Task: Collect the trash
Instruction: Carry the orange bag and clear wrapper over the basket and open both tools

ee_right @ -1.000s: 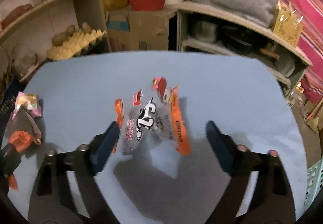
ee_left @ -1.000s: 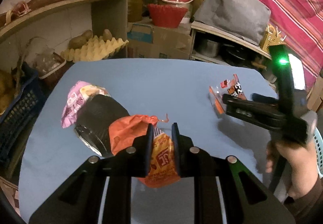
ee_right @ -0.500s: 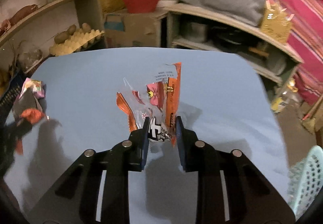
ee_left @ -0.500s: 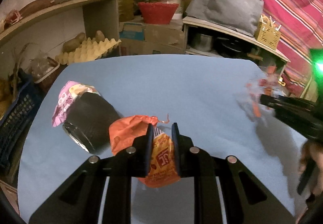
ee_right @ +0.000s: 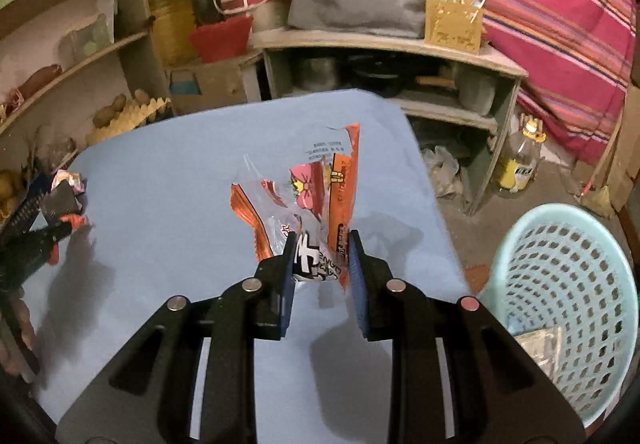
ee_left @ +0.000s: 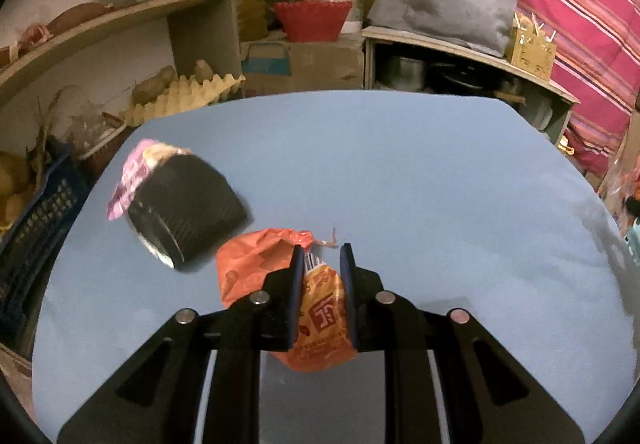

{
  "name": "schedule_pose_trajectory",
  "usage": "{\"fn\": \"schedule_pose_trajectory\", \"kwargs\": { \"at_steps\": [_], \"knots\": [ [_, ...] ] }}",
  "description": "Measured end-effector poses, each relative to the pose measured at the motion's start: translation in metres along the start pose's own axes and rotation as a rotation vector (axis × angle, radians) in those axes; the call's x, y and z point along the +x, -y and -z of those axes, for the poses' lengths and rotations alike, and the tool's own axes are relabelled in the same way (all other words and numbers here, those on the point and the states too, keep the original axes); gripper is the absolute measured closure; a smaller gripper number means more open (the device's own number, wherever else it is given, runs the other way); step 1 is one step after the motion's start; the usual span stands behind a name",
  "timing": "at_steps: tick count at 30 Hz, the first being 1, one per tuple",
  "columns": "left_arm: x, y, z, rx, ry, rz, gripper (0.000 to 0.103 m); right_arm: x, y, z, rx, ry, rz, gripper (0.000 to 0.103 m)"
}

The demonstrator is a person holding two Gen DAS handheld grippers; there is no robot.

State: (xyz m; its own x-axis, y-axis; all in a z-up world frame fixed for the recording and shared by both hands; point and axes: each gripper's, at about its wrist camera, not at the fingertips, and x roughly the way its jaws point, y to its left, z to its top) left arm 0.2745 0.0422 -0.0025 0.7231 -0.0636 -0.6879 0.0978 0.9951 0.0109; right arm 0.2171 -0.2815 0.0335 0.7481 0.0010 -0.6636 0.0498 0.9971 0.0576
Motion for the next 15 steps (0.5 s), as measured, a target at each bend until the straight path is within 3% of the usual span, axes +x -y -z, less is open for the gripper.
{"fn": "schedule_pose_trajectory", "kwargs": {
  "at_steps": [7, 12, 15],
  "knots": [
    [-0.027, 0.038, 0.000, 0.028, 0.041, 0.013, 0.084, -0.030, 0.046, 0.004, 0.046, 0.045, 0.001, 0.078],
    [-0.053, 0.086, -0.015, 0.035, 0.082, 0.089, 0.084, -0.056, 0.091, 0.011, 0.110, 0.083, 0.031, 0.078],
    [-0.069, 0.119, -0.014, 0.072, 0.109, 0.119, 0.084, -0.071, 0.118, 0.021, 0.128, 0.110, 0.092, 0.078]
  ]
}}
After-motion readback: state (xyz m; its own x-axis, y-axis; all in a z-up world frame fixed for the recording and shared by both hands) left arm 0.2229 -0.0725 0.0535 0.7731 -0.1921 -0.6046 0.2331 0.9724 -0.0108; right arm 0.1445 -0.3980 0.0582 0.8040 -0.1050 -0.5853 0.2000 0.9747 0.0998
